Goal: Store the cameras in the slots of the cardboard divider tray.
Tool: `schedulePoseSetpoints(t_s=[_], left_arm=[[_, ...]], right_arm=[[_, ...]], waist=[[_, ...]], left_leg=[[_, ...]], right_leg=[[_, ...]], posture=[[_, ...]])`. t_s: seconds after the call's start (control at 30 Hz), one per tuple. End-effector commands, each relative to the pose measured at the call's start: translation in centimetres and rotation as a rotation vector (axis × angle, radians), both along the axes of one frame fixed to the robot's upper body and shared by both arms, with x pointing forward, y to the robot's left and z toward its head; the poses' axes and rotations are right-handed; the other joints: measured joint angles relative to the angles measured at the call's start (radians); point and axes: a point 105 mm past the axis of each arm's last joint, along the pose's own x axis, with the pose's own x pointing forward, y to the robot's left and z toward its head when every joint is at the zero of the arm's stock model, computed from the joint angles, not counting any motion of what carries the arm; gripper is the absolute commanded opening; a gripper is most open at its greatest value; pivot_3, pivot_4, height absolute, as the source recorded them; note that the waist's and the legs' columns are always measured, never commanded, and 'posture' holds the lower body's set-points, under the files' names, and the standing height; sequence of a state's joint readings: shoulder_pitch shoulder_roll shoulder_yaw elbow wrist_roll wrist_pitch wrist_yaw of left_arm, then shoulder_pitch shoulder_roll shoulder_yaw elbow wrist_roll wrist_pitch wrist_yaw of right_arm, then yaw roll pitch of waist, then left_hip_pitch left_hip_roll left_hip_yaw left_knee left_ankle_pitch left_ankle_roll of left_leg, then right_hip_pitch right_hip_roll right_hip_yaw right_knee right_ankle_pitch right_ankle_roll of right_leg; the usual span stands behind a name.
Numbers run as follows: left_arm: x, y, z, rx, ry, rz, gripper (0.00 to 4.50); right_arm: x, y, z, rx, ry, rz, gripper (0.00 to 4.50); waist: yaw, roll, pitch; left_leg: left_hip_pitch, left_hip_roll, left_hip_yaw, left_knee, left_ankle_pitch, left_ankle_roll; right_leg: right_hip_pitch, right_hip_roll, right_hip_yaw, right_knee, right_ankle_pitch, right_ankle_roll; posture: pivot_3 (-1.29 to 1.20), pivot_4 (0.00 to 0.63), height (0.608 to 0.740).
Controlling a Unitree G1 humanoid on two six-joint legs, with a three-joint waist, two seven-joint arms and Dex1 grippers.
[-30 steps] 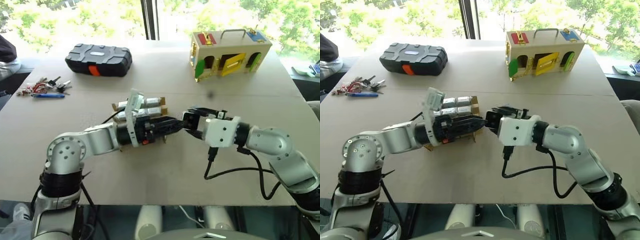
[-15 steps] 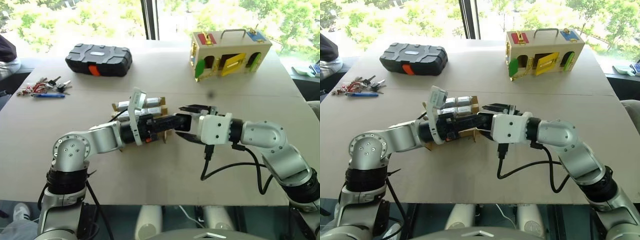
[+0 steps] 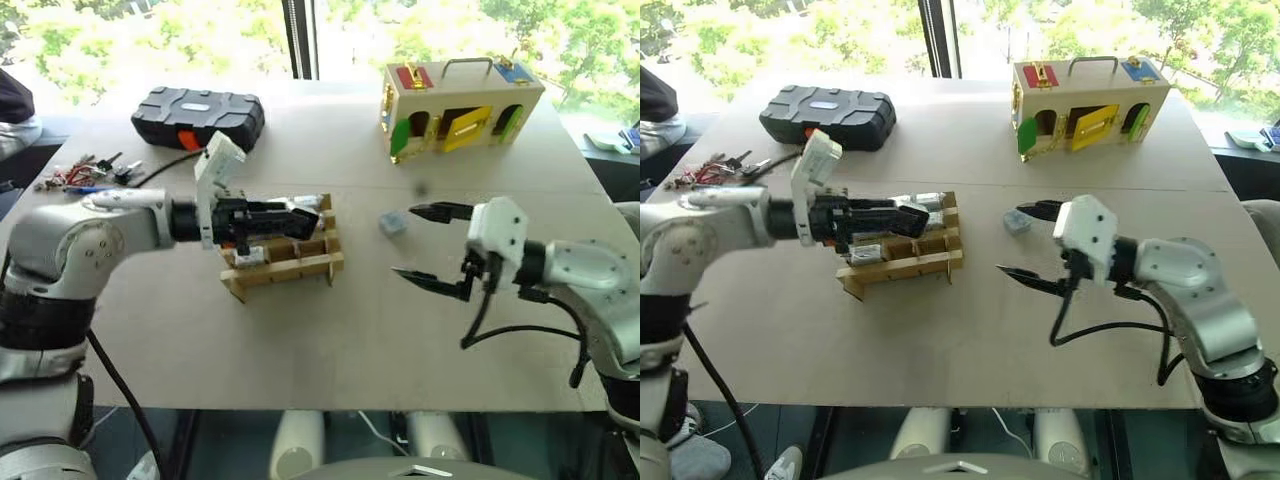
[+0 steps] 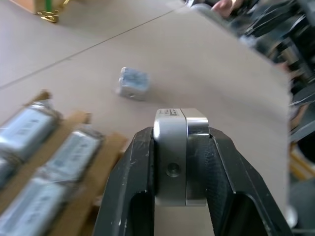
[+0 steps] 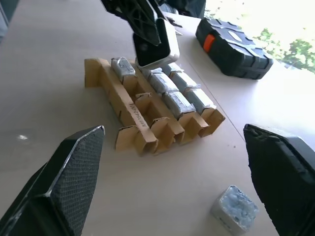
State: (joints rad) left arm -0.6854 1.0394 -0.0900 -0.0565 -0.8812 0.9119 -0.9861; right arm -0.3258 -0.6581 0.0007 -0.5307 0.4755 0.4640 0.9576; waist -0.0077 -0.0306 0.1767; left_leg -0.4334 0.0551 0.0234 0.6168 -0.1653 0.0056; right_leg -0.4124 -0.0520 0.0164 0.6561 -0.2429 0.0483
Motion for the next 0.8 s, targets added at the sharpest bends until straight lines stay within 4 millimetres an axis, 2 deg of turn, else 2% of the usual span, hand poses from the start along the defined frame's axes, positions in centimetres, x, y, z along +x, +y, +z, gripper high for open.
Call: schedulePoseSetpoints(t_s=[0.03, 0.27, 0.5, 0.67, 0.8], left_arm=[[0.6, 0.8, 0.1, 0.111, -0.028, -0.087, 0.74], [1.7, 2.1, -0.7, 0.274, -0.036, -0.222, 0.74], [3.2, 2.0, -1.6, 0.36, -0.044, -0.307, 0.74], [3.4, 1.4, -2.3, 0.374, -0.033, -0.348, 0.74], [3.4, 1.7, -3.3, 0.424, -0.017, -0.359, 0.74]], right_arm=[[-0.2, -0.4, 0.9, 0.043, 0.016, 0.045, 4.5], [0.2, -0.3, 0.7, 0.042, -0.007, 0.039, 4.5], [0.0, 0.4, 0.1, 0.041, -0.032, 0.023, 4.5], [0.1, 0.6, 0.1, 0.045, -0.038, 0.004, 4.5], [-0.1, 0.7, 0.0, 0.039, -0.039, -0.004, 4.5]], waist=[[0.0, 0.0, 0.0], [-0.002, 0.0, 0.0], [0.002, 0.0, 0.0], [0.0, 0.0, 0.0], [-0.001, 0.0, 0.0]], left_leg=[[0.0, 0.0, 0.0, 0.0, 0.0, 0.0], [-0.006, 0.0, 0.0, 0.0, 0.0, 0.0], [-0.008, 0.0, -0.001, 0.002, 0.0, 0.0], [-0.011, 0.0, -0.002, 0.004, 0.0, 0.0], [-0.016, 0.0, -0.003, 0.009, 0.0, 0.0]], right_leg=[[0.0, 0.0, 0.0, 0.0, 0.0, 0.0], [-0.005, 0.001, 0.0, 0.0, 0.0, 0.0], [-0.005, 0.001, -0.001, 0.0, -0.002, 0.003], [-0.007, 0.001, -0.001, 0.002, -0.001, 0.003], [-0.011, 0.002, -0.002, 0.004, 0.002, 0.005]], posture=[[0.0, 0.15, 0.74], [0.0, 0.15, 0.74], [0.0, 0.15, 0.74], [0.0, 0.15, 0.74], [0.0, 0.15, 0.74]])
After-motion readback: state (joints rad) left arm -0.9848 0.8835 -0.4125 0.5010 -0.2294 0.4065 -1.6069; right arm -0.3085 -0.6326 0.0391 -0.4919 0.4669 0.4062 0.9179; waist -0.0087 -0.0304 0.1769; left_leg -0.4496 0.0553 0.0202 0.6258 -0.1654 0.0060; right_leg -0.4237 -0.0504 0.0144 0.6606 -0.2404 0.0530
